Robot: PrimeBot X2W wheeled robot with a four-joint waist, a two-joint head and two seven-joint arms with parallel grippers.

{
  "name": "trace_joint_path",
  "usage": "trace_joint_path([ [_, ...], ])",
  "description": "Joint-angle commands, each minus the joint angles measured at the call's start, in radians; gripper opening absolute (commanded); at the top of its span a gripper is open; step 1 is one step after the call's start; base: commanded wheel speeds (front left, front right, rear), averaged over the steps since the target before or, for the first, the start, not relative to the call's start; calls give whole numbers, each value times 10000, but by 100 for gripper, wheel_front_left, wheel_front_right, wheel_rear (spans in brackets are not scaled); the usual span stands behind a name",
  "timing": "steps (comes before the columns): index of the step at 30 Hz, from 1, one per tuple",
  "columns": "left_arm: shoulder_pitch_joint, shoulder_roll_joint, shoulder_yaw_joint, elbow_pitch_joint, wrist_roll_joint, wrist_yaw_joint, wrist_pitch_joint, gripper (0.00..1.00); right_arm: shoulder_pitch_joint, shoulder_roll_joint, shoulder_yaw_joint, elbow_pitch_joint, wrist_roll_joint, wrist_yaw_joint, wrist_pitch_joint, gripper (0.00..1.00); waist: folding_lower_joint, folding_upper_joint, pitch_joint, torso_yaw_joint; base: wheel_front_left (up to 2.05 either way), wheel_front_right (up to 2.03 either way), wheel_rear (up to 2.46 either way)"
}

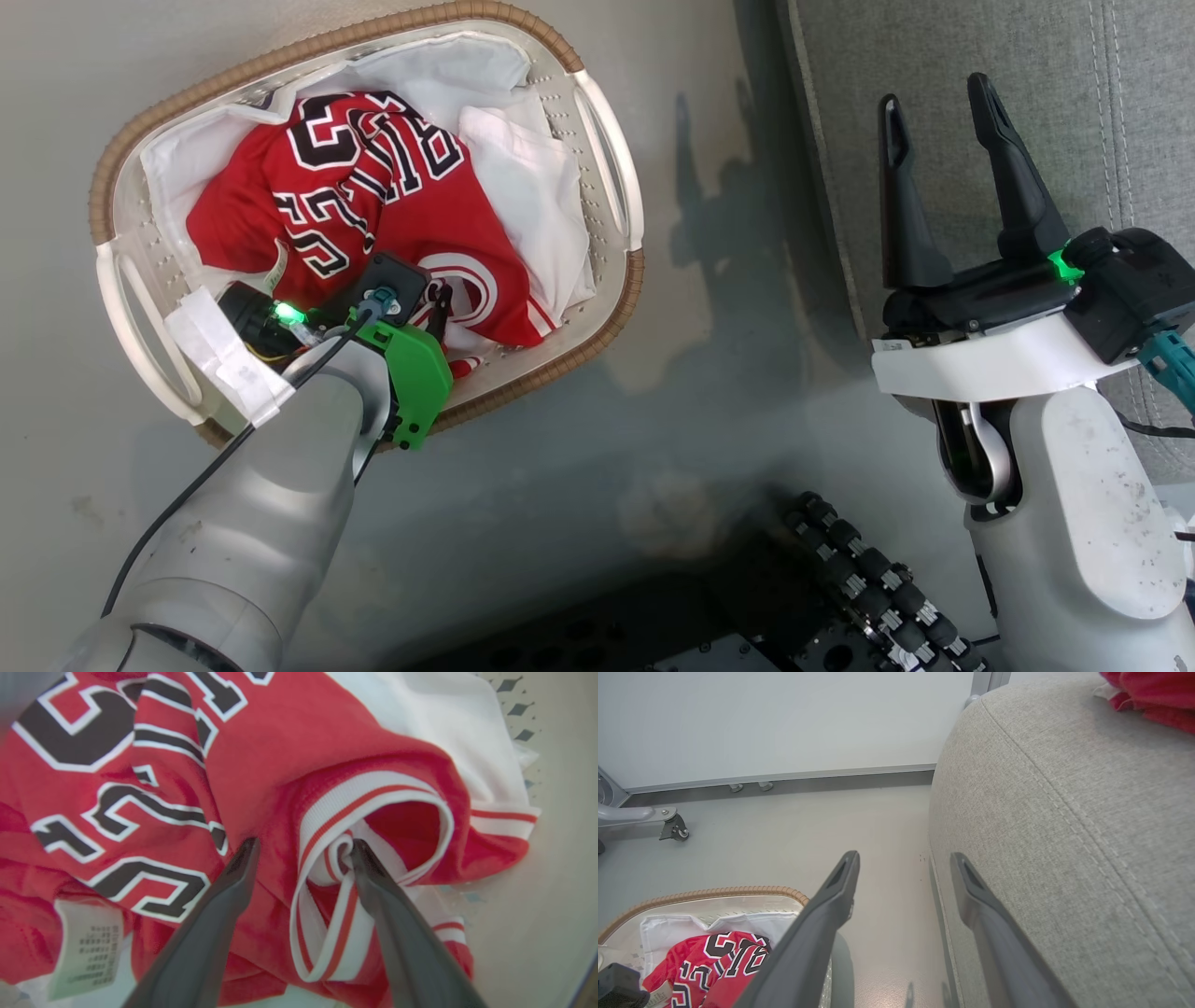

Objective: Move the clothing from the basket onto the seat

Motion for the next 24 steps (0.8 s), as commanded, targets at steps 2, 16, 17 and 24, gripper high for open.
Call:
trace_joint_path([
  [2,-169,-11,12,116,-94,-47,90,18,-86,-24,15,2,86,-14,-20,100,-1,0,3,-18,0,0,0],
  [16,209,-233,220,-360,-701,-193,-491,0,-73,-29,-143,356,-207,-14,-20,100,-1,0,-877,585,0,0,0],
  [17,283,-225,243,-513,-726,-201,-526,0,-83,-29,-155,416,-238,-14,-20,100,-1,0,-1045,672,0,0,0],
  [24,1061,211,452,-2389,-608,-248,-553,0,146,-31,-294,926,-606,-14,-20,100,-1,0,-2440,1241,0,0,0],
])
